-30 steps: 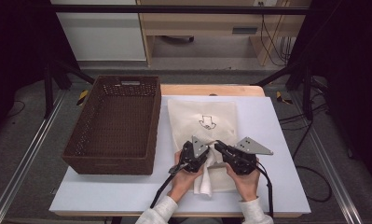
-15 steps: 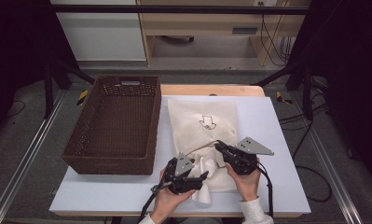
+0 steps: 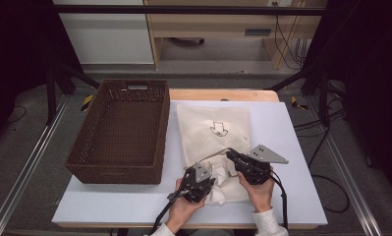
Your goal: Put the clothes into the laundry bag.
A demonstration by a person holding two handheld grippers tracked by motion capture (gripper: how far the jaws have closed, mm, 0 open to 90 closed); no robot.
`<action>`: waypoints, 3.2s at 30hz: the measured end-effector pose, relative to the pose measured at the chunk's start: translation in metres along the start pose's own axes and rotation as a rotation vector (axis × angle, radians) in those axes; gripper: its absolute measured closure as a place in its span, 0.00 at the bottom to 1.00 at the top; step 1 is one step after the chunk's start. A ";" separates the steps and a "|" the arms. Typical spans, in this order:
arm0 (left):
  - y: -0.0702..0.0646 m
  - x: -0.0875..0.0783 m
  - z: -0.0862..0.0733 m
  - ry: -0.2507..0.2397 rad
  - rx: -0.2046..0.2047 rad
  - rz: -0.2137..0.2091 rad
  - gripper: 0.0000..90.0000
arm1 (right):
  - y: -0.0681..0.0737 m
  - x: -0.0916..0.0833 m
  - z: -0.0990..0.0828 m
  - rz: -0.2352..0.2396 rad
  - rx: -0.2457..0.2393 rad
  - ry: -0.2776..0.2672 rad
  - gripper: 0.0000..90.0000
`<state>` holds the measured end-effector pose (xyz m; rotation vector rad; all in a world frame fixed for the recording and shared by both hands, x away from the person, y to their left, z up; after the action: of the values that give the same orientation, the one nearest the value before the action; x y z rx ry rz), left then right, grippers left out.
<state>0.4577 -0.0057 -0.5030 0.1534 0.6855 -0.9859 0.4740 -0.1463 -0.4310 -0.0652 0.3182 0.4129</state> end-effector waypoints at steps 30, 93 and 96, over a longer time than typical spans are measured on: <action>0.017 -0.080 -0.021 -0.048 0.076 0.070 0.40 | -0.001 -0.001 -0.001 0.000 -0.001 0.005 0.96; 0.037 -0.066 -0.063 0.014 -0.003 0.027 0.91 | 0.043 0.018 -0.082 -0.058 -0.104 0.355 0.93; 0.037 -0.066 -0.063 0.015 -0.002 0.027 0.91 | 0.045 0.025 -0.075 -0.077 -0.113 0.346 0.94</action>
<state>0.4344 0.0885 -0.5196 0.1675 0.6962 -0.9589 0.4559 -0.1049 -0.5100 -0.2603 0.6312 0.3423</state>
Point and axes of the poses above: each handheld gripper's, and its own axes: x roughly forward along the jaws, z roughly out of its top, y roughly to its left, the point moved 5 cm from there along x, roughly forward along the jaws, and after that the axes turned 13 degrees about -z, right-handed, at the moved point
